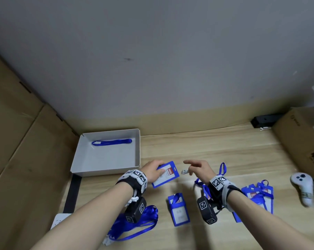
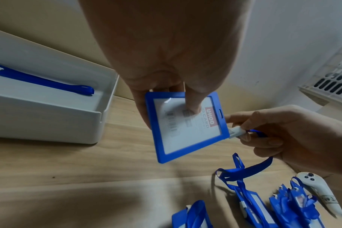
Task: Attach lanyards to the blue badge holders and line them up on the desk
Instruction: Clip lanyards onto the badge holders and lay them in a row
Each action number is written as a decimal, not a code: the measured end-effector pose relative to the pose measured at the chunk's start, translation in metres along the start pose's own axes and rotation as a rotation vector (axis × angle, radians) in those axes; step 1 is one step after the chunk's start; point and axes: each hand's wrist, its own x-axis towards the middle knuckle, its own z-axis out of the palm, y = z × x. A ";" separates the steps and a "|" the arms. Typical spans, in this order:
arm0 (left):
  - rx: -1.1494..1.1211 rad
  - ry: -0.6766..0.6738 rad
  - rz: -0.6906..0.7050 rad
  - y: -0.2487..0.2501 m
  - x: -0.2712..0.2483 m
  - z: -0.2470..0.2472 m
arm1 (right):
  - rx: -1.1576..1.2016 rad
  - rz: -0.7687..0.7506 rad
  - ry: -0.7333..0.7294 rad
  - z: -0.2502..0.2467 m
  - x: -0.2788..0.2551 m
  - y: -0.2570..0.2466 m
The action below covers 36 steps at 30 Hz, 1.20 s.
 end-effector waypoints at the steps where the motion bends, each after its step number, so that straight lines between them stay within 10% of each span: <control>1: 0.004 0.002 -0.004 -0.002 -0.001 0.001 | -0.013 0.015 0.009 0.001 0.001 0.002; 27: -0.130 -0.024 -0.278 -0.070 0.017 0.051 | -0.518 0.174 -0.270 0.028 0.083 0.083; 36: -0.153 -0.035 -0.322 -0.066 0.036 0.042 | -0.074 0.248 -0.138 0.029 0.081 0.064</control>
